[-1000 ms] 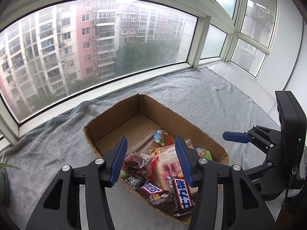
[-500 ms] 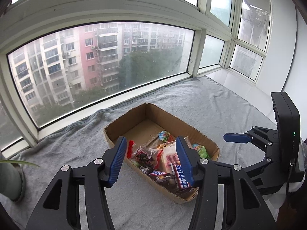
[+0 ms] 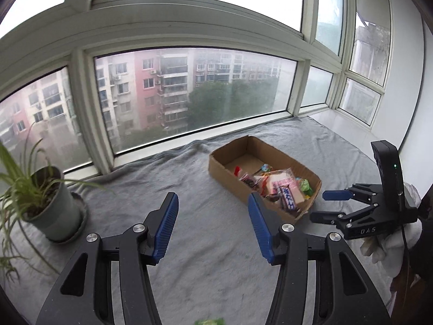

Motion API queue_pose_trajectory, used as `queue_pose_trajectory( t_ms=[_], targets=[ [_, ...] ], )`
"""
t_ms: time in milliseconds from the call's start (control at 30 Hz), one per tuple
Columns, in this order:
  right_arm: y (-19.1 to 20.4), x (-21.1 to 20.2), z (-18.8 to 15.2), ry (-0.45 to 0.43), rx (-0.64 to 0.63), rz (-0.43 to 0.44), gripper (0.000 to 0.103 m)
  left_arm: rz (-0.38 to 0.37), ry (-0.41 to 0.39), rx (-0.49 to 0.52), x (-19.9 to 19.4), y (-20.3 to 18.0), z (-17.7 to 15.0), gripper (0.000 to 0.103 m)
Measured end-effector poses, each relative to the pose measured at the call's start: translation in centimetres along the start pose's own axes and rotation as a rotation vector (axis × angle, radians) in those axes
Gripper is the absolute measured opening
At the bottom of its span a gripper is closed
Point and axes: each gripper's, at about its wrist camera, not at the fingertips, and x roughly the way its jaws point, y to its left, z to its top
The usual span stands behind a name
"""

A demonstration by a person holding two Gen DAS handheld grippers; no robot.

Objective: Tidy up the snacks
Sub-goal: 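Close the right tool on the green candy while the left tool grasps the red-trimmed bag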

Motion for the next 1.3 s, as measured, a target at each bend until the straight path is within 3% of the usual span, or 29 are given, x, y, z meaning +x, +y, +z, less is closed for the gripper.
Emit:
queue_pose_trajectory(
  t_ms=[400, 533, 667, 800, 933, 1067, 1300],
  targets=[
    [9.4, 2.2, -2.5, 0.066, -0.216, 0.095, 0.080, 0.196, 0.052, -0.201, -8.2, 11.2, -9.2, 0.053],
    [12.5, 4.0, -3.6, 0.126, -0.297, 0.157, 0.080, 0.230, 0.078, -0.250, -9.1, 14.0, -11.4, 0.053],
    [15.1, 5.3, -4.6, 0.172, -0.373, 0.197, 0.080, 0.195, 0.113, -0.276, -8.8, 16.1, -12.6, 0.053],
    [16.5, 6.9, -5.5, 0.227, -0.416, 0.223, 0.069, 0.163, 0.159, -0.266, -7.1, 17.3, -13.2, 0.053],
    [17.4, 8.3, -6.3, 0.264, -0.440, 0.227, 0.068, 0.144, 0.221, -0.259, -4.7, 18.1, -13.9, 0.053],
    [17.9, 9.2, -6.5, 0.289, -0.459, 0.232, 0.063, 0.132, 0.284, -0.191, -2.5, 17.8, -14.4, 0.053],
    [18.8, 10.8, -6.7, 0.335, -0.510, 0.234, 0.055, 0.176, 0.372, -0.025, -0.2, 17.4, -14.7, 0.053]
  ],
)
